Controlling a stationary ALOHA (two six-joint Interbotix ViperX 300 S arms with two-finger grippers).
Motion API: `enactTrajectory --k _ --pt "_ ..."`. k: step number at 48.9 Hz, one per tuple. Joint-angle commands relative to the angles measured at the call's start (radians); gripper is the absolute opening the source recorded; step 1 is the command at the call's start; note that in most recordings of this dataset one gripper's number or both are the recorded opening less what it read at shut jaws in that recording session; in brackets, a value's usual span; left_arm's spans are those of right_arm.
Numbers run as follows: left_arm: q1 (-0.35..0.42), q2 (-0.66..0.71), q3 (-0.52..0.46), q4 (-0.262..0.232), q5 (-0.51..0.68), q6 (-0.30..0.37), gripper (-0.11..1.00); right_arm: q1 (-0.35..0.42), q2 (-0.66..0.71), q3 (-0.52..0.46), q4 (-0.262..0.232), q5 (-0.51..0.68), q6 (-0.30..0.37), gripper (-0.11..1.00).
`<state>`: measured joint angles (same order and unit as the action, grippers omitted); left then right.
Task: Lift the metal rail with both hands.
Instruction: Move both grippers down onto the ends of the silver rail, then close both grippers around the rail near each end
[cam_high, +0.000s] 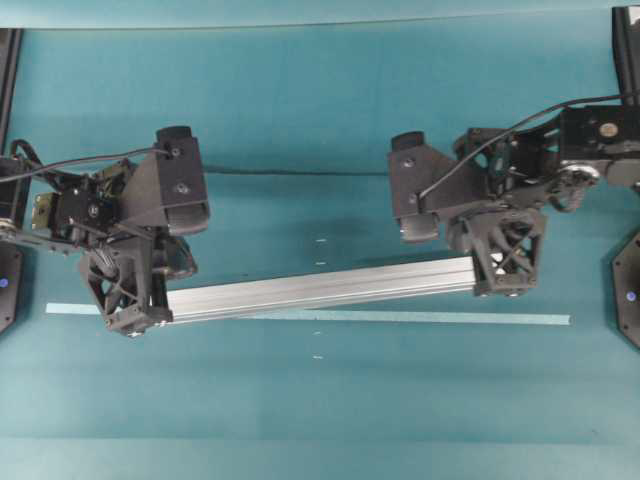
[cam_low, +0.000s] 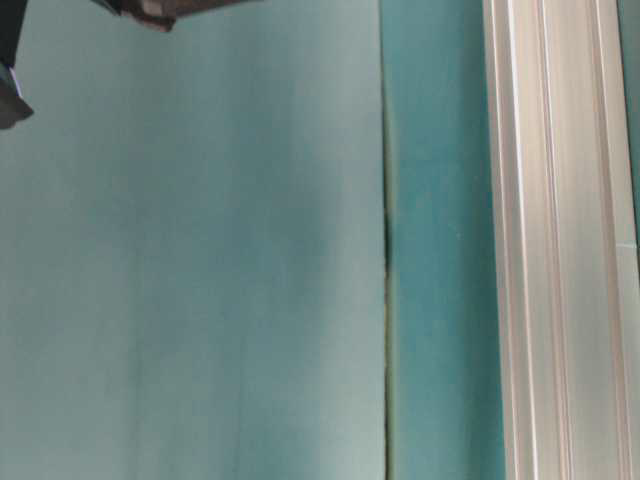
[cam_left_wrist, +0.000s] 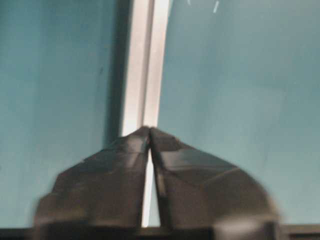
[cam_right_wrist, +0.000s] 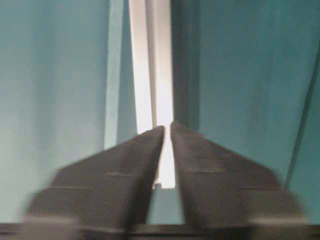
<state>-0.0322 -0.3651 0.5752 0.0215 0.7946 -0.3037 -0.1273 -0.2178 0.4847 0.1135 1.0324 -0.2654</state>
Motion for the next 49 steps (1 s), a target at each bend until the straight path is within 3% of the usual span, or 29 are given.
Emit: enactTrajectory --k 1,9,12,15,26,49 --pt "-0.002 -0.002 0.003 0.002 -0.008 -0.003 0.26 0.002 0.011 -0.005 0.0 -0.032 -0.002 0.41" --pt "-0.002 0.025 0.035 0.005 -0.009 -0.044 0.74 0.014 0.049 0.009 0.0 -0.049 -0.014 0.87" --pt "-0.002 0.037 0.049 0.002 -0.012 -0.054 0.9 0.025 0.067 0.015 0.0 -0.052 -0.034 0.97" --pt "-0.003 0.046 0.06 0.002 -0.032 -0.058 0.98 0.034 0.078 0.02 0.0 -0.055 -0.044 1.0" --pt "-0.005 0.094 0.109 0.005 -0.181 -0.06 0.99 0.038 0.106 0.049 0.002 -0.112 -0.052 0.99" --pt "-0.005 0.258 0.124 0.002 -0.293 -0.055 0.99 0.041 0.147 0.146 0.002 -0.241 -0.067 0.99"
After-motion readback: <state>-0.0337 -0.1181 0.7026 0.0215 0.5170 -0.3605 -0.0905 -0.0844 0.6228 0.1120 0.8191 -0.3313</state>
